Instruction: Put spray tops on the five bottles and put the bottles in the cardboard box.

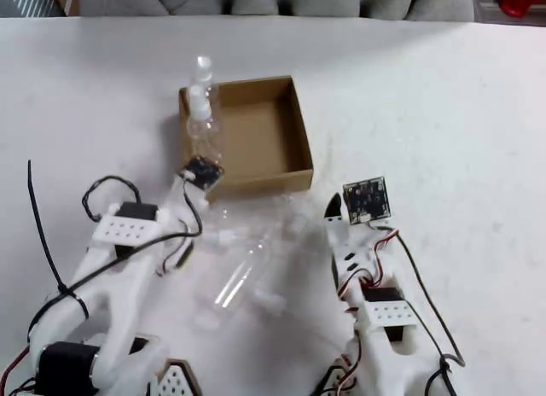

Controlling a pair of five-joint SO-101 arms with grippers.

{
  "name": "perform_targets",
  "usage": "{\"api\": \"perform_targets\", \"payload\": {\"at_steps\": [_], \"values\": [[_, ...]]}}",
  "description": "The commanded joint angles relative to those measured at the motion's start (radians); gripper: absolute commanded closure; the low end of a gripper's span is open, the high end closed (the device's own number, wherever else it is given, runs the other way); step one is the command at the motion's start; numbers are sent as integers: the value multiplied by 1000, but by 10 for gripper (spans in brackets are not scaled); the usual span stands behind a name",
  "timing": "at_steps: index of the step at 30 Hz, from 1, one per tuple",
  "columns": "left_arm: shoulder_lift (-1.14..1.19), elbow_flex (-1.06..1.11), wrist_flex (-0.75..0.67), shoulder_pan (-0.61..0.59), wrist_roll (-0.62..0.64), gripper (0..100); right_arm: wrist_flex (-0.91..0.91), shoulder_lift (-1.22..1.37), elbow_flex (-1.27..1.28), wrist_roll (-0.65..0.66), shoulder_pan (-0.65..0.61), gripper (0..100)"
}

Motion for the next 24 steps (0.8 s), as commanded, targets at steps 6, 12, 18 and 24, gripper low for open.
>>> {"api": "perform_targets", "payload": {"at_steps": [6, 12, 18, 24], "values": [[-2, -58, -118, 15, 176, 980, -1, 2, -6, -3, -4, 984], [-113, -130, 60, 4, -126, 980, -1, 2, -6, -3, -4, 984], [-303, -189, 167, -47, -601, 980, -1, 2, -6, -3, -4, 984], [-352, -192, 212, -68, -761, 928, -1, 2, -6, -3, -4, 984]]}}
